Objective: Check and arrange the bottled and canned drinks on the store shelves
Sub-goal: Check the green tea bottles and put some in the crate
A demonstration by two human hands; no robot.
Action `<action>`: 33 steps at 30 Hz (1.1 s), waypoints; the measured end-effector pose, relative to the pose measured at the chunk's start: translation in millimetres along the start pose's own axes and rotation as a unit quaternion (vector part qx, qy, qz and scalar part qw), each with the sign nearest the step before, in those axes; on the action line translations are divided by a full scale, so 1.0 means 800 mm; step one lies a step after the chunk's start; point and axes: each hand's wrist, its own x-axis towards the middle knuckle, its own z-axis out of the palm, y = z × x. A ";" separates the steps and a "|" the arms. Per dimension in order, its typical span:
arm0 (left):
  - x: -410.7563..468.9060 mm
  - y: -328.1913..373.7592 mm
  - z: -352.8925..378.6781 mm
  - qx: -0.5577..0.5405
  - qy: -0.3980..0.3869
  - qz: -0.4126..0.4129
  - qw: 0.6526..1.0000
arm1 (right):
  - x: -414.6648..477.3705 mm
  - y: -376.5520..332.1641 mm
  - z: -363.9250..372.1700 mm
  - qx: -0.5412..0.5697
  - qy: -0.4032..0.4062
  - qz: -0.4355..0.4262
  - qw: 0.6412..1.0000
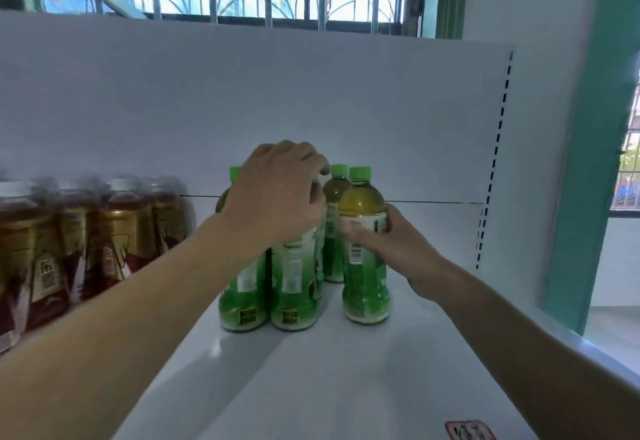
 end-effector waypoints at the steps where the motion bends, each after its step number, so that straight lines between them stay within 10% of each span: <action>1: 0.000 -0.006 0.001 0.007 -0.012 -0.006 1.000 | -0.004 -0.003 -0.005 -0.021 -0.017 0.012 1.000; 33: -0.052 -0.001 -0.007 -0.176 0.018 0.017 0.984 | -0.019 -0.040 0.047 -0.281 0.122 0.171 0.937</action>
